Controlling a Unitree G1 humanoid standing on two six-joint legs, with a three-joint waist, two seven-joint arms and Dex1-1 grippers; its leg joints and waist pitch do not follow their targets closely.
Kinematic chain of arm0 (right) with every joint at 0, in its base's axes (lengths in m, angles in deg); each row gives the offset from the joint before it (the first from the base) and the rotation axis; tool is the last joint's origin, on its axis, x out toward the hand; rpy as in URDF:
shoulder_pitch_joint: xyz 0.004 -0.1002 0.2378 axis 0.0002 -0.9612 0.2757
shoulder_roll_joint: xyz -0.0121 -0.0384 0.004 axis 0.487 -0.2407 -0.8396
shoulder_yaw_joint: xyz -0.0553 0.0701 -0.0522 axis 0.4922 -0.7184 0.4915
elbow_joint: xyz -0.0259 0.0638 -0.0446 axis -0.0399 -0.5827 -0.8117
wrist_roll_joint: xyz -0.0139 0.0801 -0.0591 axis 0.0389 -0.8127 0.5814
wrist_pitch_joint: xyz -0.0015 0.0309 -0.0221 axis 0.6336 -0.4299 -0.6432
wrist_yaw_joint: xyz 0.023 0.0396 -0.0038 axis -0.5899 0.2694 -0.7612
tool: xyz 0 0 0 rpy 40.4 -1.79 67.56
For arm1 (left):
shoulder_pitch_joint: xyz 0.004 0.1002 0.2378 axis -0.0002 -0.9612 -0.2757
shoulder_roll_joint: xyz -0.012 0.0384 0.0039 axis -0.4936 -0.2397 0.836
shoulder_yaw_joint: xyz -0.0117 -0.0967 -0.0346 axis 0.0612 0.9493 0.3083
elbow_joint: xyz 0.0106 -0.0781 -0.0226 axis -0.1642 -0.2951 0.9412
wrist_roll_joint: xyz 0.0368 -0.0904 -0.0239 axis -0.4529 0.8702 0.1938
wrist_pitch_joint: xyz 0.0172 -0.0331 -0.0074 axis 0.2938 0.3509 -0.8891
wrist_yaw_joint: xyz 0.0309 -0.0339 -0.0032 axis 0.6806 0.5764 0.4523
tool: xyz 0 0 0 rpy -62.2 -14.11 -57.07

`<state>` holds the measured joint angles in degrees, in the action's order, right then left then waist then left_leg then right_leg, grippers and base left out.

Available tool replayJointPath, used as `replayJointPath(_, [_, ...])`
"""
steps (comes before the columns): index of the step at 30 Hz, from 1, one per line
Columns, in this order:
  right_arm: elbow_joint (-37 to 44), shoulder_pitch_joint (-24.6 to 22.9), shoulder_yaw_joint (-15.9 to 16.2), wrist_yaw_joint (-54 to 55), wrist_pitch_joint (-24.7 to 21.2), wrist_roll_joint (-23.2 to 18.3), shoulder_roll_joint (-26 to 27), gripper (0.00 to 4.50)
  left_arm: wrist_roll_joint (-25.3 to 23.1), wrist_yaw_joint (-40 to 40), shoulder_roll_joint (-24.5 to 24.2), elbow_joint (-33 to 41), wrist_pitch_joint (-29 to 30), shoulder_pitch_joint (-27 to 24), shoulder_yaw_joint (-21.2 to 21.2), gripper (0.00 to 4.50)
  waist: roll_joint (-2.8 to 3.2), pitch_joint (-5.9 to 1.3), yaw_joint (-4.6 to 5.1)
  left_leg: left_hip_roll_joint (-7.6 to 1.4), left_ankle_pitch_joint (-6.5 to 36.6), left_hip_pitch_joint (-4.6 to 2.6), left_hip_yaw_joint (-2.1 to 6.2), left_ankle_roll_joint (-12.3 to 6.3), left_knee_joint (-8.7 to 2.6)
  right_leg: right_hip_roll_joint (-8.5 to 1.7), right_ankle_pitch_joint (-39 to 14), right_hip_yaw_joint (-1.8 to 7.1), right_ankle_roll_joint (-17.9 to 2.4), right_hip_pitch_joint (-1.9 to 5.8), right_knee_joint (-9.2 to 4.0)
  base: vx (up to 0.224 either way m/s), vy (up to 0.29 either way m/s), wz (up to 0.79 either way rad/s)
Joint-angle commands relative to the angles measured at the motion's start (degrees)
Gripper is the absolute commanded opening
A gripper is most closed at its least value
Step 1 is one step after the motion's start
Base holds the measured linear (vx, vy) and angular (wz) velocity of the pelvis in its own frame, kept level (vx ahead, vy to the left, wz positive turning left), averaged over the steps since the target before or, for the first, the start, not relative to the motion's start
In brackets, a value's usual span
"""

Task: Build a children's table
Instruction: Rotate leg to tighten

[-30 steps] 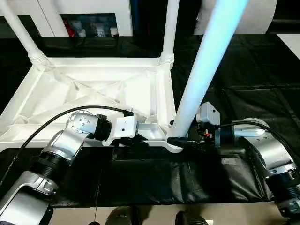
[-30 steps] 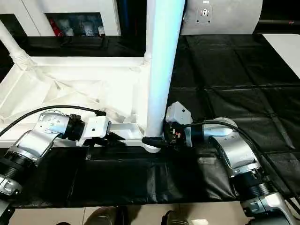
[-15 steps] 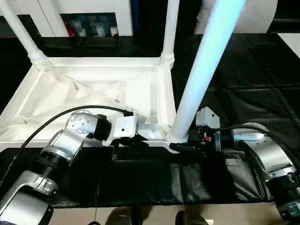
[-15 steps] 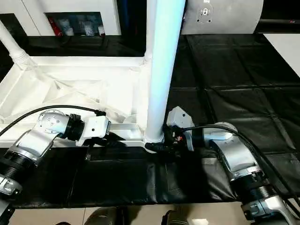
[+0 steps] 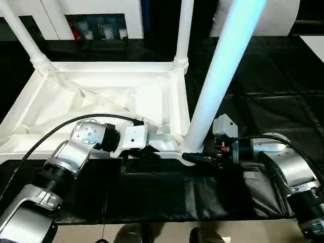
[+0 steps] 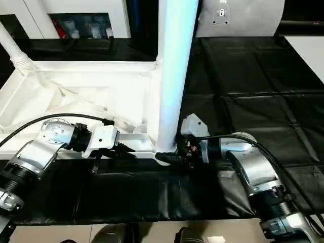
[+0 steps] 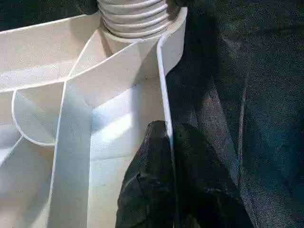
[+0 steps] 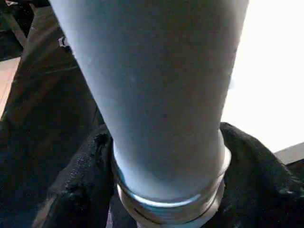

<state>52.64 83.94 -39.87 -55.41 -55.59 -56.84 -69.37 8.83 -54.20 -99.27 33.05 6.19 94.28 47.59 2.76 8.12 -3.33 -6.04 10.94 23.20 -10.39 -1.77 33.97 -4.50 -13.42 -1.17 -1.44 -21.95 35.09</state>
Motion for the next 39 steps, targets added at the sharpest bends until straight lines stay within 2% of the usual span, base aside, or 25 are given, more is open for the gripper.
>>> replayJointPath(1, [1.74, -0.62, -0.39, -0.76, -0.4, -0.76, 0.15, 2.85, -2.04, -2.26, -0.52, 0.47, -0.73, -0.59, -2.44, 0.0, -0.35, -3.73, 0.49, -7.75, 7.32, -2.1, 2.7, -6.2, -4.92, -5.6, 2.16, 2.6, -17.77, 1.47, -3.14, 0.0, 0.0, 0.0])
replayJointPath(6, [2.31, -1.67, -0.32, 0.2, -1.22, -0.92, 0.62, 2.81, -1.1, -2.07, -0.35, 1.46, 1.41, -1.33, -1.87, 0.0, -0.48, -3.65, 0.44, -7.73, 7.04, -1.98, 2.71, -6.37, -4.9, -5.71, 2.82, 2.63, -17.84, 1.55, -3.09, 0.0, 0.0, 0.0])
replayJointPath(10, [2.24, -3.2, -0.52, 6.66, -1.6, 1.08, 3.59, 2.8, 0.89, 1.11, 0.63, 5.02, 7.13, -2.93, 0.26, 0.0, -0.19, -3.38, 0.59, -7.74, 8.31, -1.99, 2.84, -5.55, -5.21, -5.68, 0.94, 2.65, -17.77, 1.41, -3.28, 0.0, 0.0, 0.0])
replayJointPath(11, [2.24, -3.2, -0.52, 6.66, -1.6, 1.08, 3.59, 2.8, 0.89, 1.11, 0.63, 5.02, 7.13, -2.93, 0.26, 0.0, -0.25, -3.32, 0.78, -7.76, 9.51, -2.02, 2.87, -4.97, -5.42, -5.66, -0.31, 2.7, -17.7, 1.33, -3.47, 0.0, 0.0, 0.0])
replayJointPath(12, [1.9, -3.58, -1.12, 10.96, -1.56, 2.01, 5.8, 2.8, 1.52, 3.15, 1.29, 6.86, 9.8, -3.72, 1.17, 0.0, -0.3, -3.3, 0.86, -7.71, 10.15, -2.04, 2.9, -4.68, -5.45, -5.67, -1.21, 2.72, -17.63, 1.35, -3.55, 0.0, 0.0, 0.0])
replayJointPath(13, [2.0, -3.93, -1.57, 14.04, -2.19, 2.31, 7.56, 2.8, 1.79, 5.12, 1.88, 8.41, 12.21, -4.36, 1.9, 0.0, 0.04, -2.89, 1.14, -7.77, 11.72, -2.01, 3.0, -3.32, -5.81, -5.65, -3.21, 2.84, -17.54, 0.98, -3.74, 0.0, 0.0, 0.0])
replayJointPath(14, [2.82, -4.54, -1.74, 18.58, -3.97, 2.68, 10.69, 2.8, 1.53, 9.8, 3.4, 11.23, 17.28, -5.34, 3.24, 0.0, -0.18, -2.82, 1.75, -7.7, 13.72, -1.85, 3.21, -1.9, -6.07, -5.69, -6.22, 2.88, -17.28, 1.2, -3.78, 0.0, 0.0, 0.0])
replayJointPath(15, [3.11, -4.69, -1.68, 19.36, -4.35, 2.8, 11.28, 2.8, 1.42, 10.8, 3.74, 11.87, 18.33, -5.57, 3.51, 0.0, -0.37, -2.59, 1.93, -7.65, 14.69, -1.7, 3.34, -1.49, -6.19, -5.77, -8.19, 2.94, -16.8, 1.18, -4.04, 0.0, 0.0, 0.0])
replayJointPath(16, [3.78, -5.0, -1.6, 21.37, -5.28, 3.11, 12.81, 2.79, 1.12, 13.09, 4.65, 13.59, 20.97, -6.15, 4.13, 0.0, -0.24, -2.59, 2.18, -7.65, 15.67, -1.8, 3.49, -0.48, -6.3, -5.77, -10.77, 3.02, -15.75, 1.17, -4.21, 0.0, 0.0, 0.0])
replayJointPath(18, [4.12, -5.04, -2.06, 24.76, -6.66, 2.9, 15.55, 2.79, 0.88, 15.67, 6.2, 15.91, 24.21, -6.97, 4.58, 0.0, -0.42, -2.44, 2.66, -7.52, 16.36, -1.9, 3.42, 0.23, -6.33, -5.65, -12.09, 3.2, -14.7, 0.83, -4.56, 0.0, 0.0, 0.0])
replayJointPath(20, [3.56, -4.37, -3.43, 32.07, -8.92, 2.92, 21.03, 2.79, -1.14, 21.54, 10.04, 19.99, 30.21, -8.12, 4.76, 0.0, -0.51, -2.43, 3.44, -7.57, 14.32, -1.8, 3.3, -0.17, -6.34, -5.64, -9.09, 3.51, -14.29, 0.8, -4.52, 0.0, 0.0, 0.0])
replayJointPath(21, [3.01, -3.92, -3.84, 34.9, -9.19, 3.34, 23.01, 2.79, -1.87, 24.1, 12.03, 21.15, 32.33, -8.38, 4.79, 0.0, -0.39, -2.46, 3.46, -7.54, 13.78, -1.75, 3.3, -0.42, -6.29, -5.58, -8.64, 3.43, -14.26, 0.76, -4.52, 0.0, 0.0, 0.0])
replayJointPath(22, [2.33, -3.42, -4.21, 37.6, -9.36, 3.88, 24.91, 2.79, -2.82, 27.11, 14.27, 21.88, 34.05, -8.46, 4.87, 0.0, -0.7, -2.5, 3.71, -7.37, 12.57, -1.65, 3.2, -0.98, -6.22, -5.49, -7.49, 3.39, -14.18, 0.83, -4.55, 0.0, 0.0, 0.0])
replayJointPath(25, [1.25, -2.66, -4.77, 41.75, -9.2, 5.21, 27.48, 2.79, -4.02, 31.25, 17.35, 22.62, 35.69, -8.44, 4.56, 0.0, -0.58, -2.54, 3.96, -7.25, 10.26, -1.63, 2.83, -2.55, -5.87, -5.52, -5.2, 3.42, -14.1, 0.93, -4.66, 0.0, 0.0, 0.0])
replayJointPath(26, [0.55, -2.25, -5.04, 44.01, -8.68, 6.22, 28.72, 2.79, -4.83, 33.41, 18.66, 22.34, 35.31, -8.17, 4.34, 0.0, -0.84, -2.6, 3.95, -7.23, 9.55, -1.69, 2.74, -3.05, -5.79, -5.5, -4.28, 3.4, -13.98, 0.96, -4.71, 0.0, 0.0, 0.0])
replayJointPath(27, [0.55, -2.25, -5.04, 44.01, -8.68, 6.22, 28.72, 2.79, -4.83, 33.41, 18.66, 22.34, 35.31, -8.17, 4.34, 0.0, -0.74, -2.71, 3.92, -7.23, 8.54, -1.67, 2.75, -3.59, -5.73, -5.48, -3.18, 3.34, -14.01, 1.04, -4.59, 0.0, 0.0, 0.0])
replayJointPath(28, [0.96, -2.74, -4.86, 43.62, -7.33, 6.14, 28.96, 2.79, -5.95, 33.99, 17.99, 21.81, 33.94, -7.55, 3.84, 0.0, -0.78, -2.84, 3.81, -7.07, 5.62, -1.54, 2.65, -5.4, -5.51, -5.36, 0.69, 3.16, -13.87, 1.24, -4.31, 0.0, 0.0, 0.0])
replayJointPath(29, [0.96, -2.74, -4.86, 43.62, -7.33, 6.14, 28.96, 2.79, -5.95, 33.99, 17.99, 21.81, 33.94, -7.55, 3.84, 0.0, -0.78, -2.86, 3.79, -7.06, 5.02, -1.54, 2.63, -6.01, -5.42, -5.36, 1.73, 3.12, -13.83, 1.28, -4.25, 0.0, 0.0, 0.0])
replayJointPath(30, [1.48, -3.1, -4.84, 43.19, -7.08, 6.15, 28.69, 3.35, -6.27, 33.56, 17.17, 21.77, 34.02, -7.42, 3.78, 0.0, -0.56, -2.94, 3.74, -7.13, 3.82, -1.59, 2.62, -6.8, -5.36, -5.27, 3.73, 2.97, -14.05, 1.34, -4.02, 0.0, 0.0, 0.0])
replayJointPath(31, [1.69, -3.26, -4.95, 43.14, -7.06, 6.23, 28.48, 3.49, -6.5, 33.15, 16.59, 21.62, 34.0, -7.36, 3.71, 0.0, -0.5, -2.92, 3.7, -7.12, 3.7, -1.6, 2.62, -7.03, -5.34, -5.2, 4.36, 2.93, -14.08, 1.3, -3.98, 0.0, 0.0, 0.0])
replayJointPath(32, [2.23, -3.65, -5.37, 42.92, -6.96, 6.64, 28.1, 3.55, -7.62, 32.07, 15.36, 21.74, 34.58, -7.46, 3.62, 0.0, -0.22, -2.86, 3.71, -7.2, 4.51, -1.73, 2.64, -7.21, -5.45, -5.05, 4.46, 2.81, -14.19, 1.24, -3.99, 0.0, 0.0, 0.0])
replayJointPath(33, [2.46, -3.85, -5.56, 42.36, -6.58, 6.7, 27.58, 3.55, -7.99, 31.37, 14.62, 21.53, 34.45, -7.54, 3.62, 0.0, -0.22, -2.86, 3.71, -7.2, 4.51, -1.73, 2.64, -7.21, -5.45, -5.05, 4.46, 2.81, -14.19, 1.24, -3.99, 0.0, 0.0, 0.0])
replayJointPath(34, [2.92, -4.2, -5.86, 41.05, -5.82, 6.69, 26.3, 3.85, -8.43, 30.46, 13.41, 21.5, 34.33, -7.78, 3.67, 0.0, 0.08, -2.8, 3.65, -7.29, 6.23, -1.71, 2.75, -6.56, -5.64, -5.15, 2.92, 2.81, -14.37, 1.34, -4.04, 0.0, 0.0, 0.0])
replayJointPath(37, [3.63, -4.65, -7.0, 39.57, -5.24, 5.73, 25.21, 3.97, -8.18, 29.45, 12.35, 21.46, 34.06, -8.04, 3.91, 0.0, 0.01, -2.84, 3.65, -7.35, 6.93, -1.84, 2.72, -5.87, -5.66, -5.12, 3.37, 2.87, -14.49, 1.45, -4.0, 0.0, 0.0, 0.0])
replayJointPath(39, [4.68, -5.33, -7.62, 35.1, -3.83, 4.9, 21.76, 4.3, -7.42, 27.04, 10.35, 20.84, 31.96, -8.22, 3.85, 0.0, -0.01, -2.92, 3.6, -7.29, 6.1, -1.79, 2.73, -6.05, -5.55, -5.18, 4.72, 2.83, -14.83, 1.53, -3.87, 0.0, 0.0, 0.0])
